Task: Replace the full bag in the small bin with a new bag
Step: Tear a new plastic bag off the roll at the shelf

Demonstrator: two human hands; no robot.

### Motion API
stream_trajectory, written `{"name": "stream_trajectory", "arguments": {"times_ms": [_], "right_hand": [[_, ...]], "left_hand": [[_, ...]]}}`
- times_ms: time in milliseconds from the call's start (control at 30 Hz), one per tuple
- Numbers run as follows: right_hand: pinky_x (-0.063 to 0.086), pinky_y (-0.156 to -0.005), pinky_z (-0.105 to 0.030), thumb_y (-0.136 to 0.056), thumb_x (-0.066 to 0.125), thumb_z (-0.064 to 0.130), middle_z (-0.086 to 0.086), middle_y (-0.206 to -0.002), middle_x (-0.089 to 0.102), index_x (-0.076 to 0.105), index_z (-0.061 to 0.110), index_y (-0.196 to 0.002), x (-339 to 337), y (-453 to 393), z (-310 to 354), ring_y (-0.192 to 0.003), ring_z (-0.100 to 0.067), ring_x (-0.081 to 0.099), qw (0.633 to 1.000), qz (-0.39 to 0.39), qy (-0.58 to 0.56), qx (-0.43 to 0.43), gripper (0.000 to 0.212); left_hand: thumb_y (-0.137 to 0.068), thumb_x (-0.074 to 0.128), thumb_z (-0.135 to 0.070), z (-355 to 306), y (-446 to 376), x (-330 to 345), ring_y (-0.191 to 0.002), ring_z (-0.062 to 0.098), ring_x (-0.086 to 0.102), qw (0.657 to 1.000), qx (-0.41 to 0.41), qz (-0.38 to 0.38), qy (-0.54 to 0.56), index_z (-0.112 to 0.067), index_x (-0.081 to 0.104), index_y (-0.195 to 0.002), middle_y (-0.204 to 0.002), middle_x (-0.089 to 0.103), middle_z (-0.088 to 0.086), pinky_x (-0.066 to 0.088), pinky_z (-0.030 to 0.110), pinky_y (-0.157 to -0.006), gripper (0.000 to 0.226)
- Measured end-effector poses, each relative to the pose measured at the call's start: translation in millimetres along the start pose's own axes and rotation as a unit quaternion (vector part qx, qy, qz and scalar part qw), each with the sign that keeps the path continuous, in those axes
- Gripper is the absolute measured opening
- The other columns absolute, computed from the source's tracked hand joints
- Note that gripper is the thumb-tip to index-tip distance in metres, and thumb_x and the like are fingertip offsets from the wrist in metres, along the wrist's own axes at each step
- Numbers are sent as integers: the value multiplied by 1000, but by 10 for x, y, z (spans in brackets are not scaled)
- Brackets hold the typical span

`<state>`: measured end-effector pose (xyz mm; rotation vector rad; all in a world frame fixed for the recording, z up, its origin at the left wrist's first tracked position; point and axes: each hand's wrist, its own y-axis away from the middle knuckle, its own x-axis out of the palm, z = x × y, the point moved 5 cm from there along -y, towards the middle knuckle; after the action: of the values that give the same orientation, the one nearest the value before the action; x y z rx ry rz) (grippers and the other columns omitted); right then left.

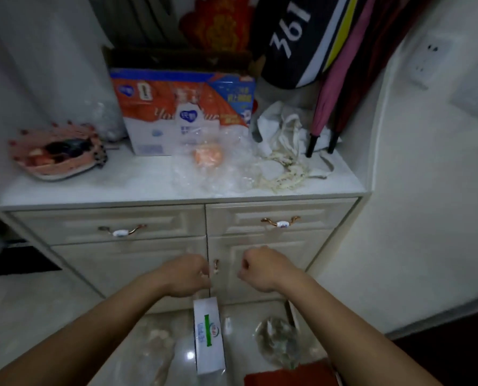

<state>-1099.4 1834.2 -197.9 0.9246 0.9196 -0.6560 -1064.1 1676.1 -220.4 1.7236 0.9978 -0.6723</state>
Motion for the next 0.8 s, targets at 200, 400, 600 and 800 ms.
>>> {"name": "stream_trajectory", "arguments": {"times_ms": [200, 400, 600, 800], "right_hand": [[41, -62, -32, -94, 53, 34, -7, -91, 63, 66, 11, -93, -238, 457, 932, -85, -26, 61, 988, -7, 88, -124, 27], [43, -66, -32, -95, 51, 32, -9, -89, 58, 60, 11, -93, -51, 702, 2094, -79, -25, 55, 961, 8, 156, -227, 23], [46, -65, -31, -91, 57, 34, -11, -97, 66, 67, 9, -98, 258, 782, 3386, -86, -26, 62, 942, 41, 147, -299, 28], [41, -55, -29, -89, 57, 38, -4, -80, 61, 63, 14, -84, 829, 746, 4933, -73, -22, 60, 921, 66, 172, -343, 25]], "left_hand": [[-92, 58, -43, 224, 1061, -243, -96, 14, 58, 992, -72, -93, 46, -15, 62, -121, -119, 64, 5, 48, 30, -87, 41], [-92, 58, -44, 824, 2149, -288, -111, 19, 58, 970, -173, -143, 89, -15, 60, -124, -125, 60, 3, 44, 27, -87, 43], [-93, 56, -43, 1712, 3213, -171, -112, 19, 57, 943, -258, -172, 119, -15, 59, -126, -126, 60, 4, 39, 24, -79, 43], [-93, 55, -41, 2911, 4297, -20, -114, 20, 56, 919, -329, -187, 113, -20, 56, -126, -126, 61, 5, 43, 28, -89, 39]]}}
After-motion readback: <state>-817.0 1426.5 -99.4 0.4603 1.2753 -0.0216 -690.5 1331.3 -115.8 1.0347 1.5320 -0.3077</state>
